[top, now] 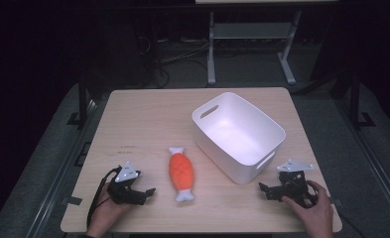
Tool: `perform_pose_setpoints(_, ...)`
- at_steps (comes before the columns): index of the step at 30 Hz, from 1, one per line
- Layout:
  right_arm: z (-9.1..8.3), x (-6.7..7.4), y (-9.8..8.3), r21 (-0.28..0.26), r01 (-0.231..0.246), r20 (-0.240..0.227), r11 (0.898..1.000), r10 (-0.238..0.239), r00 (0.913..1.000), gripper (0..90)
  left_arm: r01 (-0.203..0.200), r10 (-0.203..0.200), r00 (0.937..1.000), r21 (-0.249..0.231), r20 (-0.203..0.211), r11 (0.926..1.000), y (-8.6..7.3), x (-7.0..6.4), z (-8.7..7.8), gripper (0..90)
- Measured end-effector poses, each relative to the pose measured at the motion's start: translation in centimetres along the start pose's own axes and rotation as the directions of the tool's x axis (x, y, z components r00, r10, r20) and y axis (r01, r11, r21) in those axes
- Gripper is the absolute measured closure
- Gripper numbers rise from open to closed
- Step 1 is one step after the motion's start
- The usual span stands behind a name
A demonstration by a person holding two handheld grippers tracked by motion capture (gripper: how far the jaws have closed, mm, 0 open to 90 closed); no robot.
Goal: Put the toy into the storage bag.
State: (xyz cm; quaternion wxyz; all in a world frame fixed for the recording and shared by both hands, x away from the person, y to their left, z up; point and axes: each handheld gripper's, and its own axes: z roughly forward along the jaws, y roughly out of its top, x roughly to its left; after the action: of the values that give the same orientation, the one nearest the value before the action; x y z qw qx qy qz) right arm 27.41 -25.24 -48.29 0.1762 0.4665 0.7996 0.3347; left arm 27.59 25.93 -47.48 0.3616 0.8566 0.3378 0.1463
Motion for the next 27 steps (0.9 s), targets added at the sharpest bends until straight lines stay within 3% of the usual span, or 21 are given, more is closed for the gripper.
perform_pose_setpoints(10, 0.0, 0.0, 0.0, 0.0, 0.001, 0.0, 1.0, -0.001, 1.0, 0.7, 0.002, -0.002, 1.0, -0.007, -0.001, 1.0, -0.1, 0.1, -0.1, 14.6)
perform_pose_setpoints(14, 0.0, 0.0, 0.0, 0.0, 0.002, 0.0, 1.0, -0.002, 1.0, 0.7, 0.01, -0.01, 0.9999, -0.008, -0.005, 0.9999, -0.1, 0.3, -0.4, 26.3)
perform_pose_setpoints(19, 0.0, 0.0, 0.0, -0.001, 0.001, 0.0, 1.0, -0.001, 1.0, 0.7, 0.011, -0.011, 0.9999, 0.004, -0.01, 0.9999, 0.2, 0.4, -0.8, 33.3)
perform_pose_setpoints(24, 0.0, 0.0, 0.0, -0.001, 0.002, 0.0, 1.0, -0.002, 1.0, 0.7, 0.035, -0.035, 0.9994, 0.007, 0.002, 0.9994, 1.1, 1.0, -1.1, 52.7)
perform_pose_setpoints(27, 0.0, 0.0, 0.0, -0.001, 0.002, 0.0, 1.0, -0.002, 1.0, 0.7, 0.029, -0.029, 0.9996, 0.017, 0.0, 0.9995, 1.5, 1.1, -1.2, 57.9)
